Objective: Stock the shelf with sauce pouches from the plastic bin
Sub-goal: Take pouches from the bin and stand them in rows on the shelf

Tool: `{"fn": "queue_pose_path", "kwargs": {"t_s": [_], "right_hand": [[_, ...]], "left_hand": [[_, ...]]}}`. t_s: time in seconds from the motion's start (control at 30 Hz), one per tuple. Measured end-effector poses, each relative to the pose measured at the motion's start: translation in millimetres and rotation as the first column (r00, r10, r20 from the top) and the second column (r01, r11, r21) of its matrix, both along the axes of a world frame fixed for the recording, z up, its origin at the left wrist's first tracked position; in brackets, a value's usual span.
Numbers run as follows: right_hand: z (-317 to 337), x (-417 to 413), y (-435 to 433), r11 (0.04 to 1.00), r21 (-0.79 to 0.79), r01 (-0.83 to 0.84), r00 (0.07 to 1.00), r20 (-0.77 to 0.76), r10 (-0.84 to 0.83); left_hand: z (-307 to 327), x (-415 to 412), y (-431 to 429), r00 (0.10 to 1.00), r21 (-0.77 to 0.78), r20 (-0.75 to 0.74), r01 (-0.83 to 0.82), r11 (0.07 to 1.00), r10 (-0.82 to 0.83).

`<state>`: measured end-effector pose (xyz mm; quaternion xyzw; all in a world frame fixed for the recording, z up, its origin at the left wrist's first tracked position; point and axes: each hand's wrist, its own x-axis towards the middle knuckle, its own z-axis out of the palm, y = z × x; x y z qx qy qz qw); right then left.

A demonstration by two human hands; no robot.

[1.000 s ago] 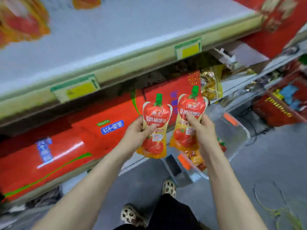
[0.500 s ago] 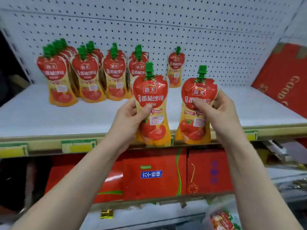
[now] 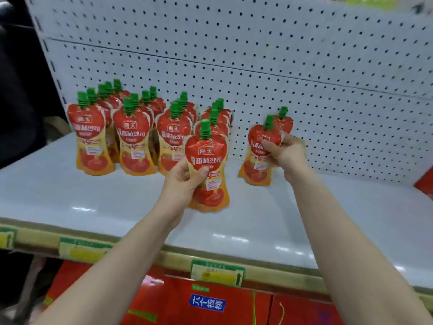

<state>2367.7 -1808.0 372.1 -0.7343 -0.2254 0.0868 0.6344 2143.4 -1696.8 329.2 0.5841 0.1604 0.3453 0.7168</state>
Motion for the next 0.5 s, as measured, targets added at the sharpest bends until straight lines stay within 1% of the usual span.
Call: {"fn": "queue_pose_path", "kwargs": {"t_s": [0.13,0.23,0.5], "right_hand": [[-6.1,27.3,33.8,1.000,-0.023,0.006,1.000,0.003,-0.006],[-6.5,36.6,52.8,0.999,-0.029,-0.013,0.998,0.062,0.015],[-5.2,47.7,76.1,0.996,-0.062,-0.063,0.993,0.098,0.069]], "left_hand": [[-4.1,11.4,0.6,1.000,-0.013,0.005,-0.008,1.000,0.008],[-3.1,14.7,3.0,1.000,0.001,0.010,-0.016,1.000,0.016],[-2.7,16.9,3.0,1.000,0.016,-0.006,-0.010,1.000,0.010]]}}
